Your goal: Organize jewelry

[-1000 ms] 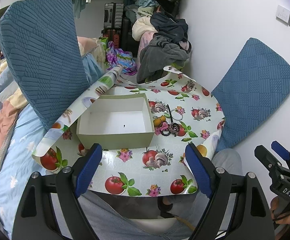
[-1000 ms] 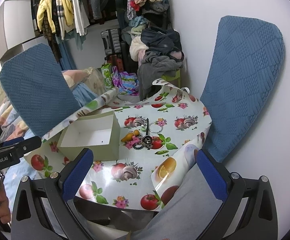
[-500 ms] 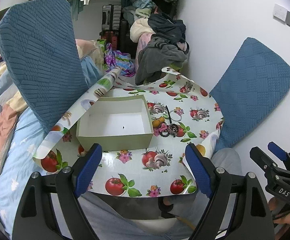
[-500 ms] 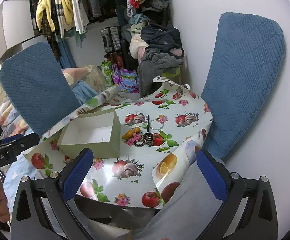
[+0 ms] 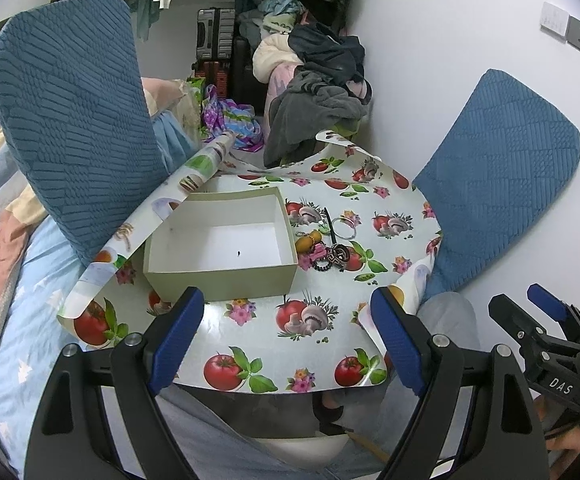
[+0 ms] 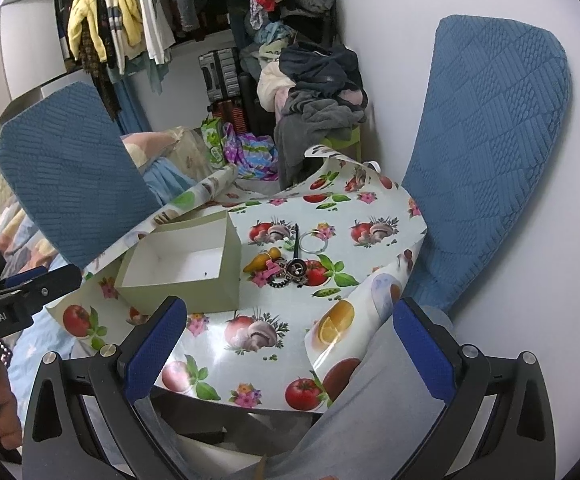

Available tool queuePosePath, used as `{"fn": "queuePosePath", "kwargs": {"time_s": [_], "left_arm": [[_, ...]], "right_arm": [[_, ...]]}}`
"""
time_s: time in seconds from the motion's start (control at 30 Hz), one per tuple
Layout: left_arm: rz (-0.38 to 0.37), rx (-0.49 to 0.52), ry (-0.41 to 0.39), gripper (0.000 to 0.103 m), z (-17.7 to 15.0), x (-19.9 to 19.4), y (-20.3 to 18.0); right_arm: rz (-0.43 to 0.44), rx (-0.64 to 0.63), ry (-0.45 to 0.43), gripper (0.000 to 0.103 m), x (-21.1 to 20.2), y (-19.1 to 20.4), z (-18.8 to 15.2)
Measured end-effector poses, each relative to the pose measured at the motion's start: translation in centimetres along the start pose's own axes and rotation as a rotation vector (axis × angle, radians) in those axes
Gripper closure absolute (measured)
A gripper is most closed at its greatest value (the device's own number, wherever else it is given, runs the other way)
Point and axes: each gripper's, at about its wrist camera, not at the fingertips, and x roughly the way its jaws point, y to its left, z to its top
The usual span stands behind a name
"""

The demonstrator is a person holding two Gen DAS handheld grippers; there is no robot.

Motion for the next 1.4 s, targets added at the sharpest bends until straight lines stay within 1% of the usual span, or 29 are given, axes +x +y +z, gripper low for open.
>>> {"fn": "queuePosePath", "kwargs": {"time_s": [0.1, 0.37, 0.43, 0.53, 0.67, 0.73, 0.8, 0.97, 1.1, 1.23, 1.4], "left_arm": [[0.001, -0.004, 0.004, 0.018, -0.1, 0.1, 0.0], [0.0, -0.009, 0.019, 0.018, -0.2, 0.7, 0.3], [0.001, -0.011, 0.023, 0.018, -0.1, 1.0, 0.3], [0.003, -0.012, 0.029, 0.018, 0.1, 1.4, 0.1], [0.005, -0.017, 0.041, 0.018, 0.3, 2.1, -0.1], [0.007, -0.02, 0.049, 0.018, 0.5, 2.4, -0.1], [0.008, -0.024, 0.053, 0.018, 0.7, 2.8, -0.2], [0.016, -0.025, 0.066, 0.018, 1.4, 4.1, -0.4], [0.015, -0.024, 0.072, 0.018, 1.9, 5.0, -0.8], [0.006, -0.039, 0.081, 0.018, 2.2, 6.6, -1.0], [0.01, -0.045, 0.073, 0.018, 2.4, 9.3, -1.7]], "right_arm": [[0.008, 0.023, -0.001, 0.0, 0.1, 0.0, 0.0], [0.005, 0.025, 0.009, 0.0, 0.6, -0.2, 0.0], [0.021, 0.03, 0.007, 0.0, 0.7, -0.4, -0.1], [0.022, 0.04, 0.016, 0.001, 1.2, -1.0, 0.1], [0.037, 0.05, 0.026, 0.008, 1.8, -1.6, 0.3], [0.038, 0.044, 0.029, 0.015, 2.1, -1.6, 0.5], [0.043, 0.038, 0.035, 0.018, 2.4, -1.6, 0.6], [0.044, 0.016, 0.039, 0.02, 3.2, -1.7, 1.0], [0.059, 0.006, 0.055, 0.027, 4.4, -2.0, 1.3], [0.091, 0.013, 0.073, 0.037, 5.7, -2.5, 1.6], [0.104, 0.017, 0.093, 0.037, 8.2, -3.9, 2.2]]}}
